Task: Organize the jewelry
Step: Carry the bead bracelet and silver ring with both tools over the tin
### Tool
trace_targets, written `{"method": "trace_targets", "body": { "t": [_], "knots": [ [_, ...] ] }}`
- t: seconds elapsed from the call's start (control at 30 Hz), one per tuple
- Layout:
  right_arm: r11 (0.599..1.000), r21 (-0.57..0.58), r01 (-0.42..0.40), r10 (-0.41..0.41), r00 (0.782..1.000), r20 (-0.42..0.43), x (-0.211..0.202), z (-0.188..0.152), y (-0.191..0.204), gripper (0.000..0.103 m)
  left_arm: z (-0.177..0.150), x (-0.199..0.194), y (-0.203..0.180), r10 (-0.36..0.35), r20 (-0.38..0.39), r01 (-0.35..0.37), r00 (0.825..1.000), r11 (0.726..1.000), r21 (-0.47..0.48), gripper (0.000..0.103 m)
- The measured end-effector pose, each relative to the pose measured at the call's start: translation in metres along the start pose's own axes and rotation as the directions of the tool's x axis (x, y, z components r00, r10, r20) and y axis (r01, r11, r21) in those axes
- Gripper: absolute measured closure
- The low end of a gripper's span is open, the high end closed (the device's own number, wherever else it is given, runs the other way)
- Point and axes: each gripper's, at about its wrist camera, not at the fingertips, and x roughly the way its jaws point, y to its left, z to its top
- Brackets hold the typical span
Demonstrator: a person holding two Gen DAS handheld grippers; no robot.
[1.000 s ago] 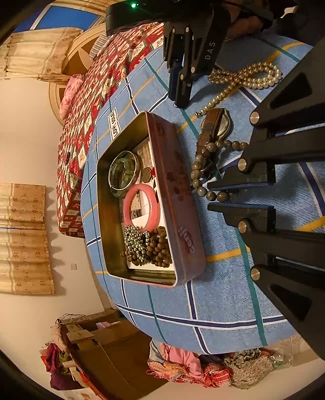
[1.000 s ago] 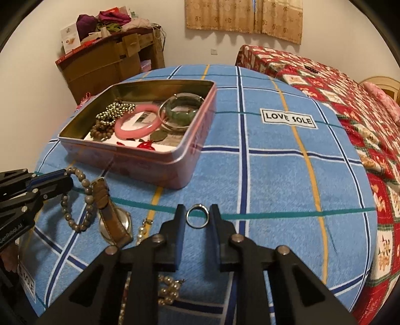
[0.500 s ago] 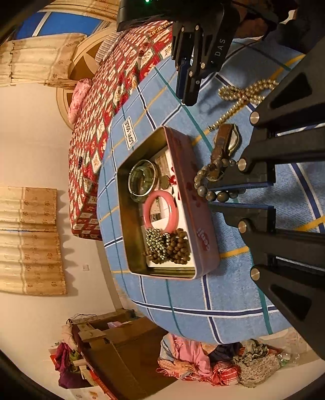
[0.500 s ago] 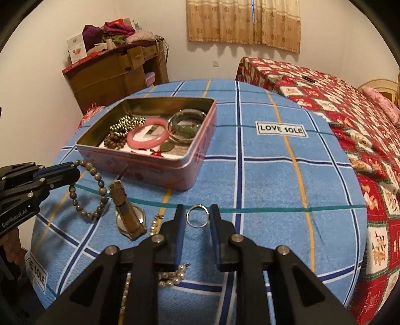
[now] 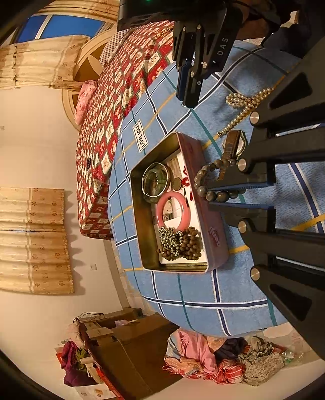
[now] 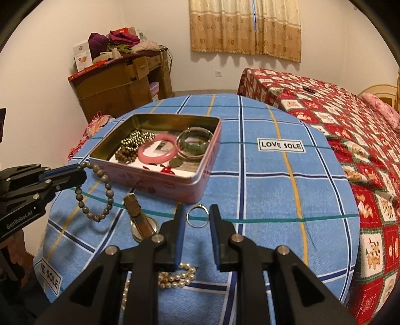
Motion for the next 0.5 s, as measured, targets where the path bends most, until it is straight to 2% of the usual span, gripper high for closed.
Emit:
{"method": "trace_targets", "body": {
  "t": [0.5],
  "knots": [
    [1.000,-0.011,-0.010,0.010,0.999,0.034,-0.0090,0.0100,0.0049,0.081,0.0084,-0.0055,0.0005,0.004,0.024,-0.004,1.000,1.000,0.004,0.095]
  ]
}}
